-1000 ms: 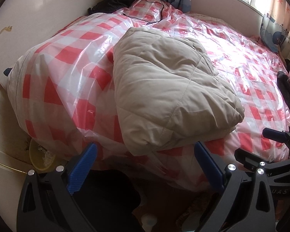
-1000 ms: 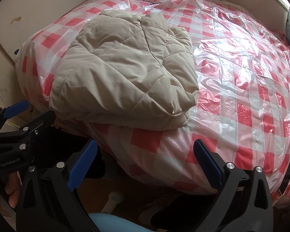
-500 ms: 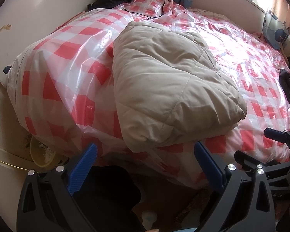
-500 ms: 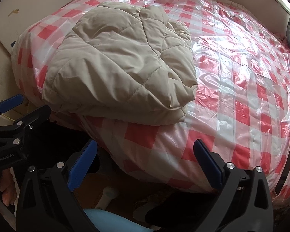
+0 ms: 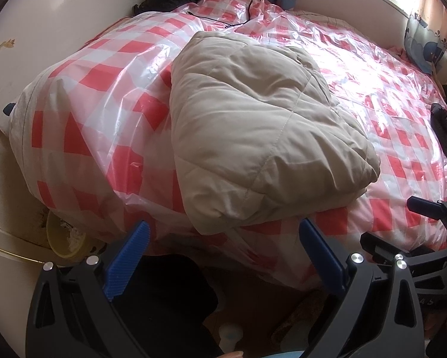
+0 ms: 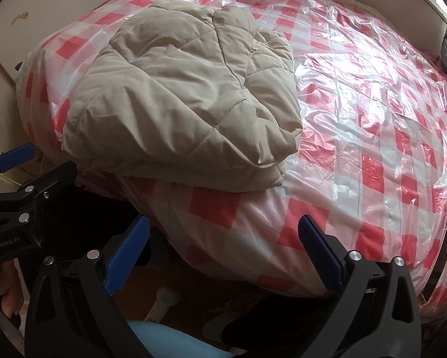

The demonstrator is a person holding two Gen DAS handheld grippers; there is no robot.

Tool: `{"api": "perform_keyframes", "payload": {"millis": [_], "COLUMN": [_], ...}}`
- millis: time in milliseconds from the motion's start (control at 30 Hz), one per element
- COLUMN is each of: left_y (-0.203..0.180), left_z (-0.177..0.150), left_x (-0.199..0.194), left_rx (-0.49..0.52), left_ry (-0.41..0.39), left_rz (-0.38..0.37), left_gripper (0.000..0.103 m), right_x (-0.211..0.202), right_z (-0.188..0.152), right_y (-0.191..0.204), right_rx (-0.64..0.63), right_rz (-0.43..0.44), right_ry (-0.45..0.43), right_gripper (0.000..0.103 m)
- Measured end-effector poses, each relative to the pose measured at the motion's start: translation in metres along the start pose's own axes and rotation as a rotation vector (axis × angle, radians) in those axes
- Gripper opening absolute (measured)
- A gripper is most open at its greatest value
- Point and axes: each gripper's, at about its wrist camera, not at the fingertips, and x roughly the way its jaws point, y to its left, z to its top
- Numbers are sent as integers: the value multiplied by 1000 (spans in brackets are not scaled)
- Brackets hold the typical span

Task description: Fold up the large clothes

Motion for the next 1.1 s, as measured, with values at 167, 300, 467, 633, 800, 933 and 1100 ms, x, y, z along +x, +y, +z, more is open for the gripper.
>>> {"api": "perform_keyframes", "payload": {"millis": [167,300,467,633,800,933,1100], "left_y": [-1,-2,-2,-4,-6,-7,-4], "left_z": [0,-1,1,1,2,2,1], "left_x": [0,-2,-3,-6,-6,-5,-3], "left_rx": [-3,-7,15,35,45,53,39], "left_ry": [-5,-17,-21,-24,-10,1,15], "left_rz": [-1,-1,14,30,42,49,40], "left_gripper": [96,96,96,96,96,96,96], "right_x": [1,2,5,6,6,7,7], "right_z": [0,-1,-3,-6,-7,-7,-8], "right_y": [1,2,-2,-3,-3,-2,0], "right_rx": [-1,-2,13,23,24,26,24], "right_rz": [2,6,28,36,45,49,50], "right_ry": [3,6,12,18,20,23,23], "right_gripper": [96,96,96,96,96,96,96]}}
